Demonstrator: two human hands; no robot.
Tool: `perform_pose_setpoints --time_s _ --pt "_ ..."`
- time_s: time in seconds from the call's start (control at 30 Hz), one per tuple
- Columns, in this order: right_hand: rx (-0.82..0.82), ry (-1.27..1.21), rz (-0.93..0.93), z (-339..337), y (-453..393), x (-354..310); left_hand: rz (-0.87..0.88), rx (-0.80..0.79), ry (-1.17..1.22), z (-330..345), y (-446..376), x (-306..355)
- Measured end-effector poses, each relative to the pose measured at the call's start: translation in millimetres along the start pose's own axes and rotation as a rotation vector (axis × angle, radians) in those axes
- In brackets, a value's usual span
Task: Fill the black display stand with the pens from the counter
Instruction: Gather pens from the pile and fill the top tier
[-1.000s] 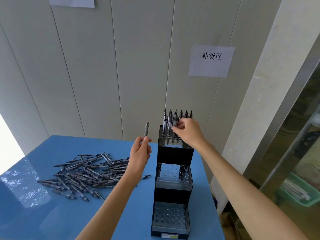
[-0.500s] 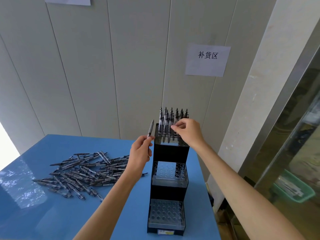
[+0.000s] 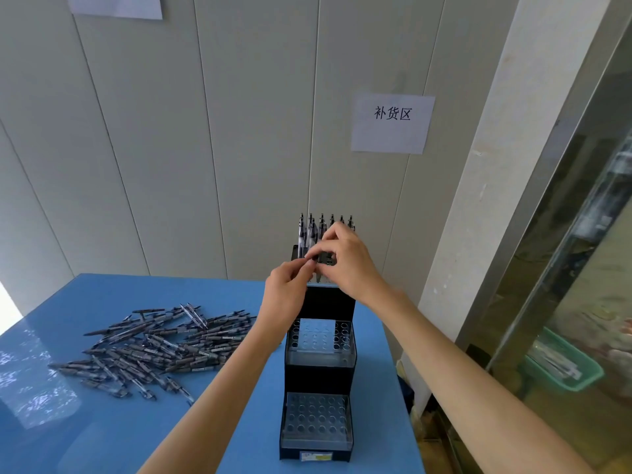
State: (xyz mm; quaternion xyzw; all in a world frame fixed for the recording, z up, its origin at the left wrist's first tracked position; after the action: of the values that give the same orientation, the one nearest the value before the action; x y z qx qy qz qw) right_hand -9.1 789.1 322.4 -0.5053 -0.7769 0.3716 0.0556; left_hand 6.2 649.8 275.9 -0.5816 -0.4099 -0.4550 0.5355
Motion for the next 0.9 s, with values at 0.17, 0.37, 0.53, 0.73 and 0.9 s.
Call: perform_pose_setpoints --time_s 0.17,0.37,0.53,0.73,0.9 --pt "-0.012 0.045 0.034 -6.9 -3.9 13.0 0.065 0.017 -0.089 -16.1 4.1 12.9" --pt "0.037 -0.126 0.232 -14.3 -10.5 26.4 0.286 -0.021 -0.655 -38.7 -3.5 12.1" --pt "0.093 -0.299 0.389 -10.6 -18.8 39.9 0.350 -0.092 -1.055 -46.8 -6.7 6.0" --pt "0.148 -0.257 0.360 -8.8 -22.8 46.3 0.324 -0.113 -1.132 -50.8 -5.5 3.0" --pt "0.156 -0.199 0.358 -6.8 -22.2 50.1 0.320 -0.104 -1.153 -50.5 -5.0 6.1"
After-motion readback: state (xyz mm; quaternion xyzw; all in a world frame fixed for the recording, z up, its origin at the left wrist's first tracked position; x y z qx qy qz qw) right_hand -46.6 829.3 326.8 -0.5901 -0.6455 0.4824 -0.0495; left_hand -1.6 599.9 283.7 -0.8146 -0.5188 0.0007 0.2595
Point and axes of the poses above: each hand's wrist, its own y-axis away from the middle knuckle, its own z-axis out of the palm, x = y × z, the point moved 4 cm from there along -y, towards the middle knuckle, and after that the axes turned 6 degrees about y, right-handed, at the moved point
